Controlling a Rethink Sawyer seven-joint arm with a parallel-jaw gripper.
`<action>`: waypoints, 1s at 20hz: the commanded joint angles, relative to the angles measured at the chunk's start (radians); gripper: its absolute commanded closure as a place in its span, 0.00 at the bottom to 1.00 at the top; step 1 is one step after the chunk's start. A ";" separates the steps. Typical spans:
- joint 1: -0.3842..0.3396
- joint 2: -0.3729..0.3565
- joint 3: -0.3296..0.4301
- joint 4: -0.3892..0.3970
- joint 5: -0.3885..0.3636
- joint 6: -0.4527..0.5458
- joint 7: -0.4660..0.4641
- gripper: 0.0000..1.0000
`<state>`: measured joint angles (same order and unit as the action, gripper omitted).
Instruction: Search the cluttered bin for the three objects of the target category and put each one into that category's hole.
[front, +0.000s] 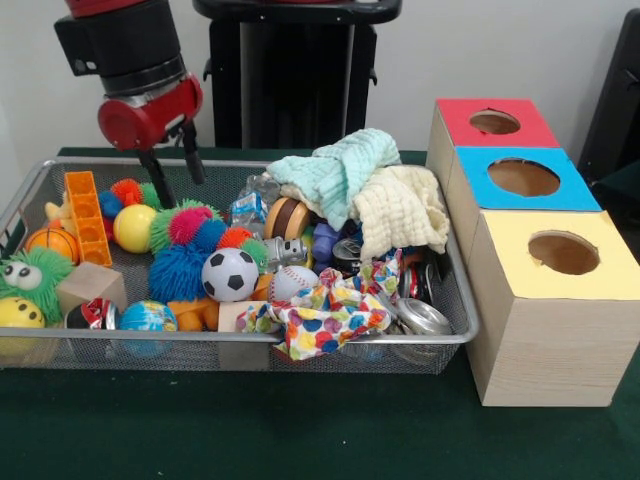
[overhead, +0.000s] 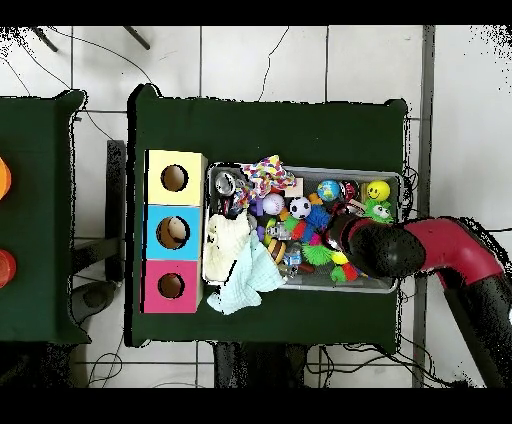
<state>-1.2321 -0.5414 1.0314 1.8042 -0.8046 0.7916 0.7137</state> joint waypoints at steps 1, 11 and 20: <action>-0.034 -0.120 -0.062 0.107 0.014 -0.120 0.171 0.00; 0.050 -0.272 -0.299 0.136 0.066 -0.307 0.476 0.00; 0.180 -0.252 -0.535 0.124 0.067 -0.490 0.596 0.00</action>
<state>-1.0932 -0.7948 0.6699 1.8948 -0.7529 0.3762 0.9698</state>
